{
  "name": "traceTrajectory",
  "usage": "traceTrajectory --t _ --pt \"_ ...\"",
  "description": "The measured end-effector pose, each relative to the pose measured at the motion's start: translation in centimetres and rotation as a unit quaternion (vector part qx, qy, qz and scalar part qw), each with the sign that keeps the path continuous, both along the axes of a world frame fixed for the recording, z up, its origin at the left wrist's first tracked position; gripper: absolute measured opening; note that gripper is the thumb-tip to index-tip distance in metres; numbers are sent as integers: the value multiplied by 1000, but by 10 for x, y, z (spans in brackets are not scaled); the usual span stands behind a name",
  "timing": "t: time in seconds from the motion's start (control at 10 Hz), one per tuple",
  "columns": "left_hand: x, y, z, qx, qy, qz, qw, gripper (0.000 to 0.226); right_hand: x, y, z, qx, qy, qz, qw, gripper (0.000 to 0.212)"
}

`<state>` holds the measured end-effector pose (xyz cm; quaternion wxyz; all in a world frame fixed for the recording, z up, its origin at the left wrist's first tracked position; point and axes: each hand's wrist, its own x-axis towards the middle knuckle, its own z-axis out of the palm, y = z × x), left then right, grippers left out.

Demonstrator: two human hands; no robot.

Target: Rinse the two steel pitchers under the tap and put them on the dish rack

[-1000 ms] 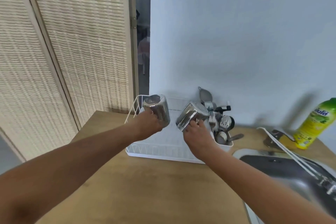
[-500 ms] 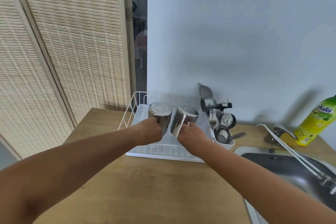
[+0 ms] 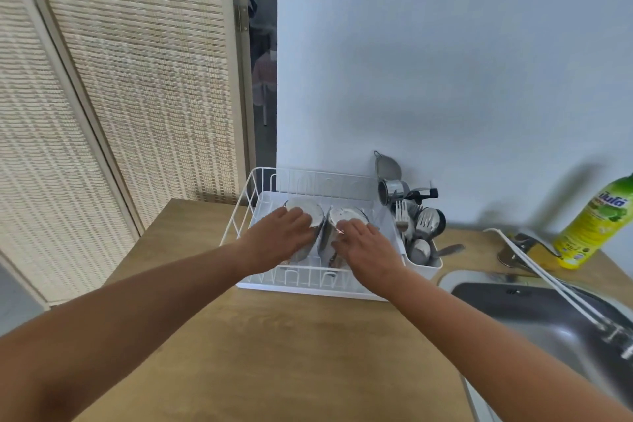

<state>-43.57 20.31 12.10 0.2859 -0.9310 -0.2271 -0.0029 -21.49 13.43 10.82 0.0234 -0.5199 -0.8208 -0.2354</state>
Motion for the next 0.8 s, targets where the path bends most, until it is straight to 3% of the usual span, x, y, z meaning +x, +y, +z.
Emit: traceTrajectory --t 0.1,0.3,0.5,0.6,0.8 --pt "-2 -3 -5 -37 -57 90 994 74 0 -3 -5 -26 74 -71 994 32" --pt "-1 -10 -12 -73 -132 129 980 64 1 -9 -10 -76 128 -82 985 28" --pt "3 -20 -5 -139 -159 159 965 57 -1 -17 0 -118 148 -94 977 36" --pt "6 -31 -6 -179 -216 180 943 56 -6 -33 1 -107 221 -124 962 33" --pt "-2 -89 -17 -222 -454 101 857 40 -13 -77 -18 33 373 -97 922 25"
